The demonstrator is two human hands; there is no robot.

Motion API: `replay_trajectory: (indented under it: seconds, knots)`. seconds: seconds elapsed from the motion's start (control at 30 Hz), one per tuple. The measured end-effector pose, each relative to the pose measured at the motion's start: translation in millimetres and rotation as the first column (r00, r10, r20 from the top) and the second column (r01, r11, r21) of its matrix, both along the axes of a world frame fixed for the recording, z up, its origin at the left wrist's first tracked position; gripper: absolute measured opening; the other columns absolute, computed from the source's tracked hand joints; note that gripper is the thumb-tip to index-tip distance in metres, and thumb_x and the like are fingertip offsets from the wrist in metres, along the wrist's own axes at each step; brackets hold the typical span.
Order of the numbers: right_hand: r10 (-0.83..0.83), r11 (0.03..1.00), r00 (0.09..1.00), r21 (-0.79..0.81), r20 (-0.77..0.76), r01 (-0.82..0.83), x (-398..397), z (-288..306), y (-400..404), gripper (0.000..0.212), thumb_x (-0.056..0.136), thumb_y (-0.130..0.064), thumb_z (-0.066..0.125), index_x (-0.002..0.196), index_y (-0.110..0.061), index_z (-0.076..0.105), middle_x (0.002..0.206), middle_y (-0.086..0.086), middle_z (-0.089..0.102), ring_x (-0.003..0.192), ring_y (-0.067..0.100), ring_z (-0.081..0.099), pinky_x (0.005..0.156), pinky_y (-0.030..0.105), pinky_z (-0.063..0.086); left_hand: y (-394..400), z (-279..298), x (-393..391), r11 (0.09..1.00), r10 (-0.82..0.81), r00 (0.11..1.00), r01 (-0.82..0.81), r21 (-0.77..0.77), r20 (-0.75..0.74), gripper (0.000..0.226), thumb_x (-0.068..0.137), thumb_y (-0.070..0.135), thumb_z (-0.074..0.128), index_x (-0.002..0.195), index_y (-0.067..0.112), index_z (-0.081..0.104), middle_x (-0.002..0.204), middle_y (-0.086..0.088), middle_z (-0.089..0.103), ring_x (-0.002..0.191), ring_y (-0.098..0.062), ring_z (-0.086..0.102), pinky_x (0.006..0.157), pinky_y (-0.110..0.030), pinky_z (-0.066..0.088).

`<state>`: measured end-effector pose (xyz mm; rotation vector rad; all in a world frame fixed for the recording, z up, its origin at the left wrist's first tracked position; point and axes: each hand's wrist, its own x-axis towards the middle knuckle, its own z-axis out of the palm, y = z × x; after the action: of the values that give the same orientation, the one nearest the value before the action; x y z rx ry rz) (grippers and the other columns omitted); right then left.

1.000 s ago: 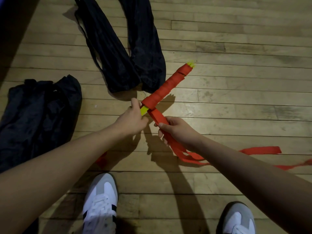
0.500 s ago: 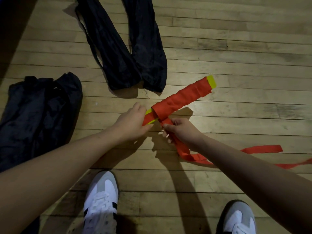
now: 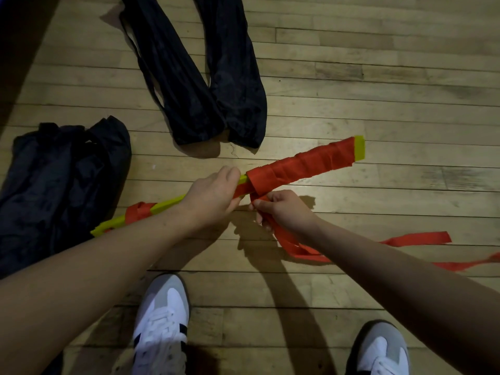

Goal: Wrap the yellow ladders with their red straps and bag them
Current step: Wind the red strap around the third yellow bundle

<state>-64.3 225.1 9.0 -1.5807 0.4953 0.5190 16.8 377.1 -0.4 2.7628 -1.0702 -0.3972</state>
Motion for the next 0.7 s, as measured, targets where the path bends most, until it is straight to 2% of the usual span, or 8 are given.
replay_trajectory:
  seconds: [0.1, 0.2, 0.3, 0.47, 0.53, 0.6, 0.7]
  knots:
    - [-0.055, 0.998, 0.998, 0.021, 0.037, 0.054, -3.2, -0.5, 3.9, 0.022, 0.099, -0.015, 0.048, 0.088, -0.005, 0.063, 0.064, 0.005, 0.059, 0.053, 0.012, 0.050, 0.054, 0.024, 0.041, -6.0, -0.7, 1.4, 0.997, 0.054, 0.998, -0.054, 0.048, 0.018, 0.041, 0.094, 0.030, 0.056, 0.124, 0.013, 0.036, 0.118, -0.008, 0.049, 0.099, -0.022, 0.056, 0.067, -0.029, 0.040]
    - [-0.095, 0.995, 0.993, 0.029, 0.064, 0.093, -2.8, 2.8, 4.7, 0.022, 0.100, -0.016, 0.047, 0.087, -0.005, 0.062, 0.061, 0.004, 0.057, 0.051, 0.010, 0.048, 0.051, 0.022, 0.040, -10.1, -0.5, 8.5, 0.996, 0.073, 0.997, -0.073, 0.052, -0.006, 0.042, 0.092, 0.030, 0.058, 0.124, 0.013, 0.036, 0.118, -0.009, 0.051, 0.097, -0.024, 0.058, 0.071, -0.034, 0.047]
    - [-0.066, 0.998, 0.994, -0.006, 0.088, 0.067, 1.1, 6.3, 2.4, 0.022, 0.100, -0.015, 0.047, 0.087, -0.004, 0.061, 0.059, 0.004, 0.057, 0.049, 0.011, 0.049, 0.049, 0.021, 0.041, -12.3, 0.2, 13.0, 0.996, 0.078, 0.997, -0.077, 0.047, -0.029, 0.045, 0.091, 0.032, 0.060, 0.124, 0.014, 0.035, 0.118, -0.008, 0.052, 0.098, -0.024, 0.058, 0.069, -0.032, 0.044]
    - [-0.066, 0.997, 0.993, 0.052, 0.096, 0.061, 12.2, 8.2, -5.3, 0.020, 0.099, -0.014, 0.049, 0.089, -0.002, 0.062, 0.064, 0.008, 0.060, 0.051, 0.015, 0.052, 0.050, 0.025, 0.043, -10.9, 3.3, 14.8, 0.998, 0.058, 0.998, -0.058, 0.022, -0.007, 0.047, 0.091, 0.038, 0.059, 0.123, 0.012, 0.037, 0.116, -0.007, 0.048, 0.096, -0.021, 0.055, 0.068, -0.030, 0.041]
    - [-0.121, 0.990, 0.988, 0.083, 0.094, 0.113, 14.6, 7.5, -6.9, 0.021, 0.099, -0.014, 0.049, 0.090, -0.003, 0.063, 0.064, 0.007, 0.061, 0.051, 0.014, 0.052, 0.050, 0.025, 0.043, -9.9, 7.1, 13.8, 1.000, -0.016, 1.000, 0.016, 0.017, -0.014, 0.045, 0.092, 0.040, 0.057, 0.121, 0.011, 0.038, 0.115, -0.006, 0.043, 0.089, -0.016, 0.047, 0.068, -0.028, 0.039]
    - [-0.206, 0.972, 0.976, 0.135, 0.071, 0.195, 13.6, 6.0, -6.0, 0.020, 0.099, -0.014, 0.049, 0.091, -0.003, 0.064, 0.062, 0.004, 0.061, 0.050, 0.012, 0.052, 0.050, 0.025, 0.043, -8.9, 11.9, 12.3, 0.998, -0.069, 0.997, 0.069, 0.000, -0.038, 0.041, 0.094, 0.037, 0.055, 0.121, 0.011, 0.039, 0.119, -0.006, 0.040, 0.092, -0.015, 0.046, 0.069, -0.026, 0.038]
    - [-0.276, 0.943, 0.960, 0.205, 0.039, 0.262, 11.4, 3.9, -5.3, 0.019, 0.098, -0.011, 0.049, 0.095, 0.000, 0.064, 0.063, 0.004, 0.063, 0.050, 0.011, 0.053, 0.051, 0.025, 0.044, -9.1, 16.0, 7.9, 0.997, -0.062, 0.993, 0.057, -0.050, -0.099, 0.033, 0.095, 0.031, 0.055, 0.119, 0.017, 0.037, 0.118, -0.003, 0.042, 0.086, -0.014, 0.049, 0.065, -0.025, 0.041]
